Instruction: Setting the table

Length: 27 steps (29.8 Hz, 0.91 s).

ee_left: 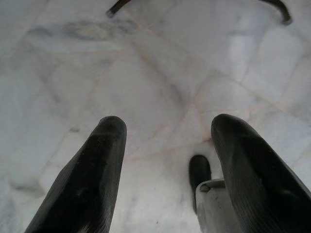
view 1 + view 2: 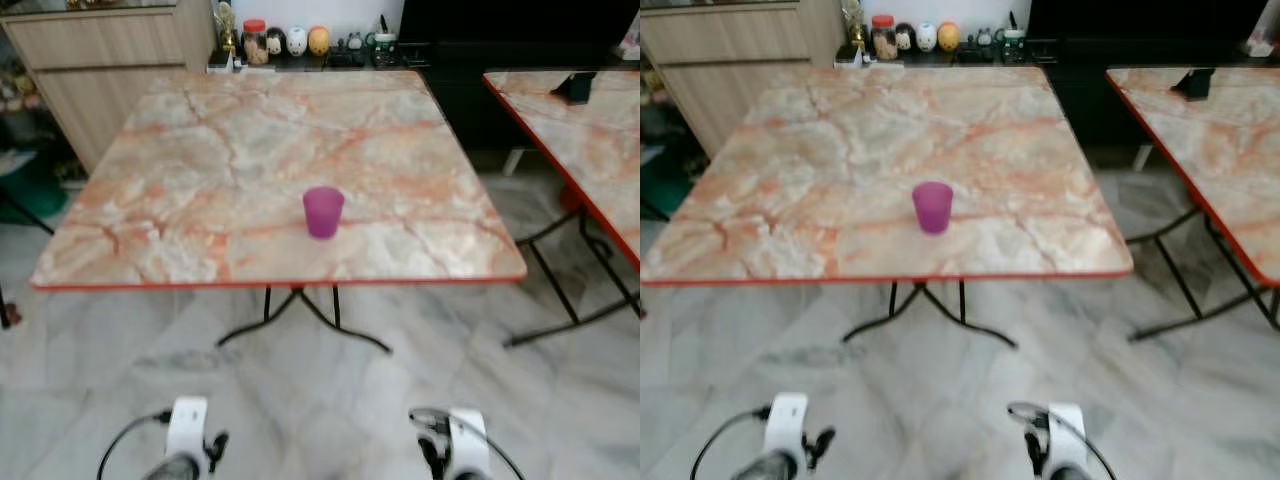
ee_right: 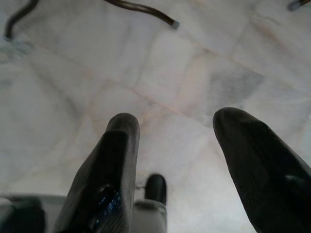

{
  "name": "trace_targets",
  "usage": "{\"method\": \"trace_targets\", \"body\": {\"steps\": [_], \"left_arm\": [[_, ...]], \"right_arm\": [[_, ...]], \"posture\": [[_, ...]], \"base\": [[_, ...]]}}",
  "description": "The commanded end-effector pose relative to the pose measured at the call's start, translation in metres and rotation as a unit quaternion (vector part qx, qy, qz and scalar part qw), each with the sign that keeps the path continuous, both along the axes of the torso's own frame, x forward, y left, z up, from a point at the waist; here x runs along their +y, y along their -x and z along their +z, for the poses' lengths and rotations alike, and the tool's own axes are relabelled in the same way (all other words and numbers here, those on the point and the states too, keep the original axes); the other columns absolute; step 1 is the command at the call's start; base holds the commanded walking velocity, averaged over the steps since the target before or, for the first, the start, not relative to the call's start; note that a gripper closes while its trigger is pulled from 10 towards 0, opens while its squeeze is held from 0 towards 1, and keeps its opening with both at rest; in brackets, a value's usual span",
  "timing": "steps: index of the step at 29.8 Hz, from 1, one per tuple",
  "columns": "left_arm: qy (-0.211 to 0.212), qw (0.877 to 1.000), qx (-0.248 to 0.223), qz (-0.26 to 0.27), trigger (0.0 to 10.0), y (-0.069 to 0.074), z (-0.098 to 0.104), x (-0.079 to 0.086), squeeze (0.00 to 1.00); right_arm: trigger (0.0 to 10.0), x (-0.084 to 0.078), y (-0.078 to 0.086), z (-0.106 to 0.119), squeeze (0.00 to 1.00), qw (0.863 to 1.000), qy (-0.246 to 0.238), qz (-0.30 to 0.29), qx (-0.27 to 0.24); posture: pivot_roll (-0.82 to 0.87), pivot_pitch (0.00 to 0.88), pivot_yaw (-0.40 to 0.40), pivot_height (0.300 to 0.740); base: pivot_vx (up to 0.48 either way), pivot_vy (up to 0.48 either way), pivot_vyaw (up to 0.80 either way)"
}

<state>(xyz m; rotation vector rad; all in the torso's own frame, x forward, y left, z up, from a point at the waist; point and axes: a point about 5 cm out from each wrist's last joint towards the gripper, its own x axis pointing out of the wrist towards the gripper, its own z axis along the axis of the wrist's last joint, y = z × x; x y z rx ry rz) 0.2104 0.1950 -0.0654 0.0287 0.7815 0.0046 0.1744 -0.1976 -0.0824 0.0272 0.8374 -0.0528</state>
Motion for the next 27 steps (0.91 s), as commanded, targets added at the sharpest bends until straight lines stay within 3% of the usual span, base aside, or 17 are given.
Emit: {"method": "trace_targets", "body": {"steps": [1,9,27], "left_arm": [[-0.005,1.000,0.004,-0.001,10.0,0.0006,-0.0002,0.0026,0.00],[-0.006,1.000,0.005,-0.002,10.0,0.0004,-0.0001,0.0026,0.00],[-0.005,1.000,0.004,-0.003,10.0,0.0004,0.0000,0.0026,0.00]], "right_arm": [[10.0,0.0009,0.0028,-0.0015,0.00,1.000,-0.003,-0.002,0.005],[10.0,0.0014,0.0028,-0.0016,0.00,1.000,-0.003,0.000,0.005],[10.0,0.0025,0.0031,-0.0019,0.00,1.000,-0.010,-0.001,0.006]], "posture": [[0.01,0.000,0.000,0.740],[0.01,0.000,0.002,0.740],[0.02,0.000,0.002,0.740]], "base": [[0.000,0.000,0.00],[0.000,0.000,0.00],[0.268,0.000,0.00]]}}
